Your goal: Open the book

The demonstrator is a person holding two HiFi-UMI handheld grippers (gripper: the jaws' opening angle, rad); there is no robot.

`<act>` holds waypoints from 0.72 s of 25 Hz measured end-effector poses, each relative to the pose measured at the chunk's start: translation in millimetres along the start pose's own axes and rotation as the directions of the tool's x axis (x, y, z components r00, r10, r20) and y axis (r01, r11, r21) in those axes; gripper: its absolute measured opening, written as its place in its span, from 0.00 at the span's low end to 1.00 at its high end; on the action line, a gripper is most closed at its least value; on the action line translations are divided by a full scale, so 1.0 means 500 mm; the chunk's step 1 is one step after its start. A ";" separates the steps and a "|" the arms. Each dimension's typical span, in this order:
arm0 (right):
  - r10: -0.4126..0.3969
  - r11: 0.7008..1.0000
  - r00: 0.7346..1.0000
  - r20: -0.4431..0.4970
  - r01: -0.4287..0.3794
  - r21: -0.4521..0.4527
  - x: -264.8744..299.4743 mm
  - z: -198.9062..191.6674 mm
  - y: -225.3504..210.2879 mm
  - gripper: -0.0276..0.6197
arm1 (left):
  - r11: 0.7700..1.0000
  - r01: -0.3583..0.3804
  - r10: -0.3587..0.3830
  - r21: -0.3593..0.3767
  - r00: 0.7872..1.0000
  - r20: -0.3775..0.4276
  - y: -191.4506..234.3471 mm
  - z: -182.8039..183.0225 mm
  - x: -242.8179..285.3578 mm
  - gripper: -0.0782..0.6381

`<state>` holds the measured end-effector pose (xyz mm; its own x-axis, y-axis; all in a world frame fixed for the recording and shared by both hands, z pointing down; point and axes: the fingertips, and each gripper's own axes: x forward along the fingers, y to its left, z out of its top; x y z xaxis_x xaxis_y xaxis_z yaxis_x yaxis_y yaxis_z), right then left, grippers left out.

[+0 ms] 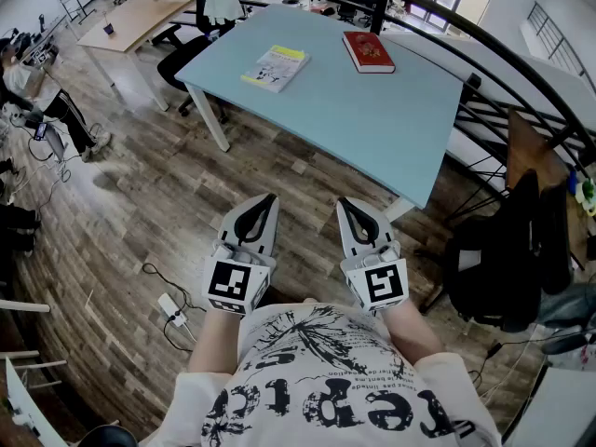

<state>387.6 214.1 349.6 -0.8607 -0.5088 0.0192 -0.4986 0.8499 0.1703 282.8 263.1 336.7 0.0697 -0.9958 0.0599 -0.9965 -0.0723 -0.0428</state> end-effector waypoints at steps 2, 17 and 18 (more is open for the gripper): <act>0.003 1.000 1.000 0.002 -0.003 0.002 0.004 -0.001 0.001 0.06 | 1.000 0.003 -0.003 -0.002 1.000 -0.011 0.002 -0.006 0.000 0.14; -0.030 0.998 0.999 -0.043 0.032 0.045 0.074 -0.032 0.020 0.06 | 0.999 0.024 -0.026 -0.036 0.999 -0.040 0.072 -0.046 0.017 0.14; -0.033 0.998 0.998 -0.049 0.035 0.049 0.090 -0.035 0.025 0.06 | 0.999 0.026 -0.027 -0.041 0.999 -0.030 0.090 -0.045 0.021 0.14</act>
<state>344.4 199.5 369.9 -0.8379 -0.5423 0.0623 -0.5328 0.8373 0.1226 237.7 250.6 357.6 0.0950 -0.9913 0.0907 -0.9954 -0.0954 -0.0002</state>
